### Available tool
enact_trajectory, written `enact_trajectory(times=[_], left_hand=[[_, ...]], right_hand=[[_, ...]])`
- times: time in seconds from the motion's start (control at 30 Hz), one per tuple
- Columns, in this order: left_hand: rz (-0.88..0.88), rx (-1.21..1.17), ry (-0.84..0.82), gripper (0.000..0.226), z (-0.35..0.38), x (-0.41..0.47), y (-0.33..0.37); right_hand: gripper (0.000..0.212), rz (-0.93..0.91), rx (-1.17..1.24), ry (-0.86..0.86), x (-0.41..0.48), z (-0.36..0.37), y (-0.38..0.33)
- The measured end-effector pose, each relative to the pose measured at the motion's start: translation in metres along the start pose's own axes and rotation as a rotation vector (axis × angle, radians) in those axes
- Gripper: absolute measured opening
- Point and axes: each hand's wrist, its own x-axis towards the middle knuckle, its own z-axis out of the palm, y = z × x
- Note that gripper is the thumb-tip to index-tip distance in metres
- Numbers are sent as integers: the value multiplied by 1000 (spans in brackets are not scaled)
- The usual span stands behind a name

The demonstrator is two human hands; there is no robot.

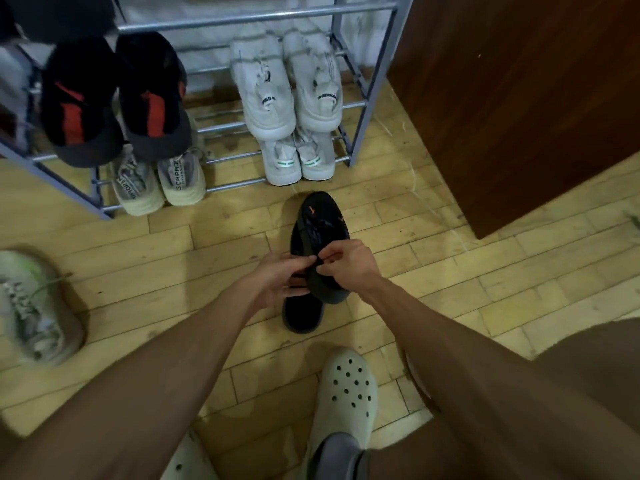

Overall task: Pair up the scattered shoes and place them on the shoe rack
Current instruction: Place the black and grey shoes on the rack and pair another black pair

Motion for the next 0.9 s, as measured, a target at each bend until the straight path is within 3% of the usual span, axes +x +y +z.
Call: enact_trajectory(times=[0.1,0.27,0.37,0.43,0.5,0.63,0.77,0.83,0.9], left_hand=[[37,16,21,29,-7,-10,2],[77,167,227,25,-27,-24,4],[103,187,273,19,-42,-35,3],[120,189,303,15,-58,-41,0],[111,176,318,15,-78,-45,-8],[38,186,343,25,-116,-47,-42],[-29,232,383,30,-129,-37,-68],[-52,223,414,35,-129,-31,-73],[-83,202,407,22,-127,-24,-77]], right_hand=[[28,-12,-13,-63,-5,-5,-7],[47,-9,-14,-301,-13,7,-19],[47,-118,4,-235,-14,26,-30],[41,-112,91,-104,-12,33,-32],[36,-16,140,-13,-8,37,-26],[45,183,-28,12,2,40,3],[59,437,-59,-75,11,51,30],[50,514,12,-148,11,61,35],[45,548,111,-132,15,74,39]])
